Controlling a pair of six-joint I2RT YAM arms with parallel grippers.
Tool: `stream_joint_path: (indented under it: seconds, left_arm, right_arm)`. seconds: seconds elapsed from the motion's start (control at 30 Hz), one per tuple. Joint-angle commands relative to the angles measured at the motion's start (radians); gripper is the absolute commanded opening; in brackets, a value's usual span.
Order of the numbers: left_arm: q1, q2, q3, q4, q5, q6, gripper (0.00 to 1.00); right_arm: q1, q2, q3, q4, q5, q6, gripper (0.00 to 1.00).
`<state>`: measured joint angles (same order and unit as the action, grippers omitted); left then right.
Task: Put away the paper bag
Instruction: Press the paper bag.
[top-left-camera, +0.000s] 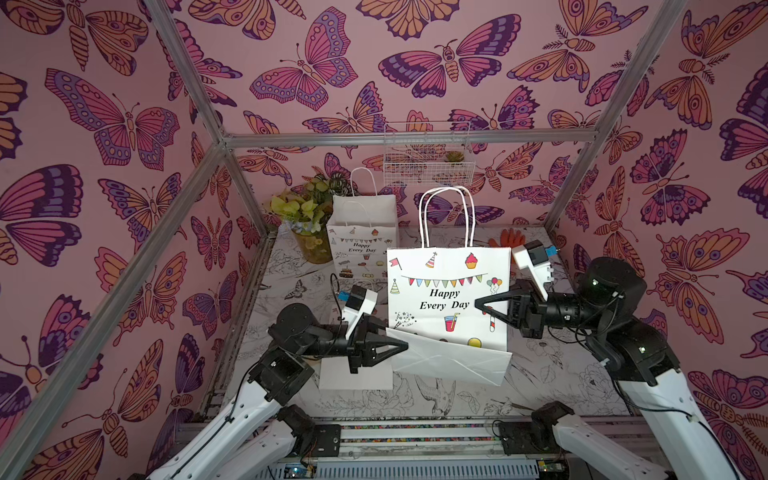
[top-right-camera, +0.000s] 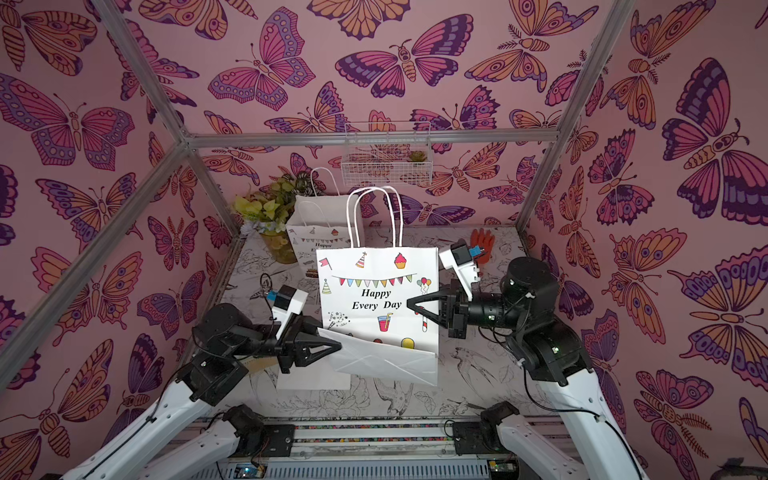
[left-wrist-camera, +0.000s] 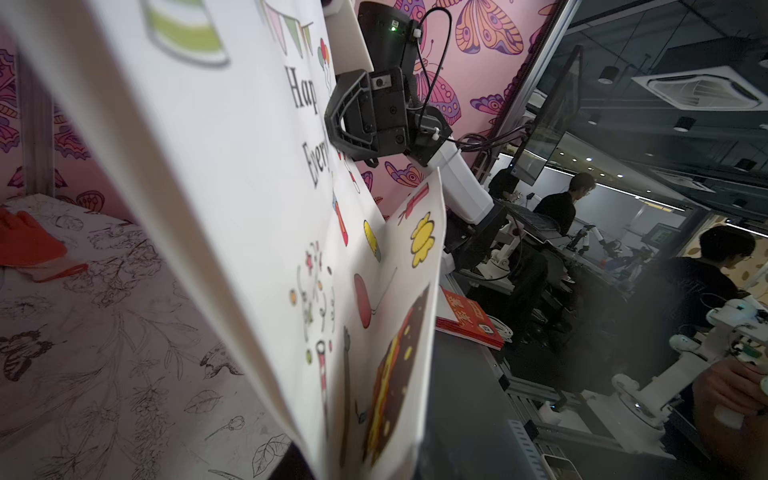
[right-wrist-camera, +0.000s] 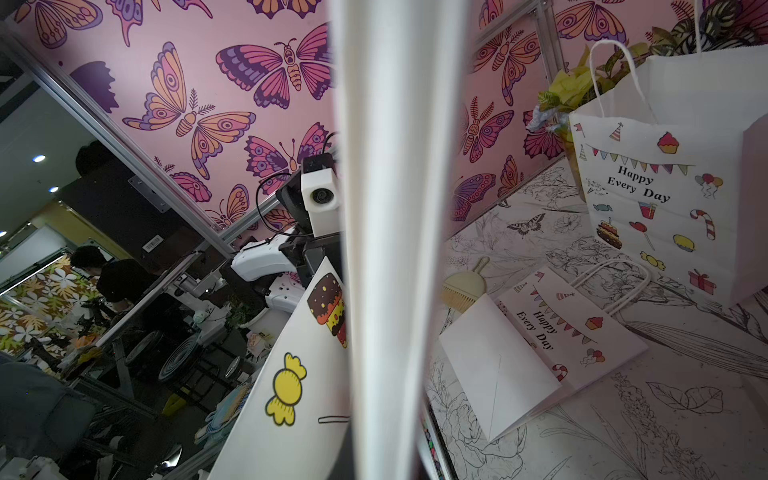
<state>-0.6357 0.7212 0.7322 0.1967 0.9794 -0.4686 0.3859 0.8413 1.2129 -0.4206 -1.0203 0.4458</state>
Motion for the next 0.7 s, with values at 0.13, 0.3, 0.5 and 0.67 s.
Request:
stream_joint_path:
  seconds: [0.13,0.3,0.5,0.67]
  left_arm:
    - [-0.005,-0.01,0.028,-0.039,-0.082,0.03,0.05]
    - [-0.004,0.006,0.039,-0.056,-0.118,0.032,0.01]
    - [-0.005,0.01,0.047,-0.059,-0.158,0.025,0.0]
    - [-0.004,0.007,0.054,-0.056,-0.178,0.016,0.0]
  right_arm:
    - [-0.01,-0.02,-0.034,0.091,-0.072,0.082,0.1]
    - [-0.008,-0.052,-0.061,0.187,-0.11,0.181,0.4]
    - [0.018,-0.097,-0.091,0.239,-0.115,0.24,0.66]
    - [0.041,-0.112,-0.116,0.199,-0.08,0.221,0.64]
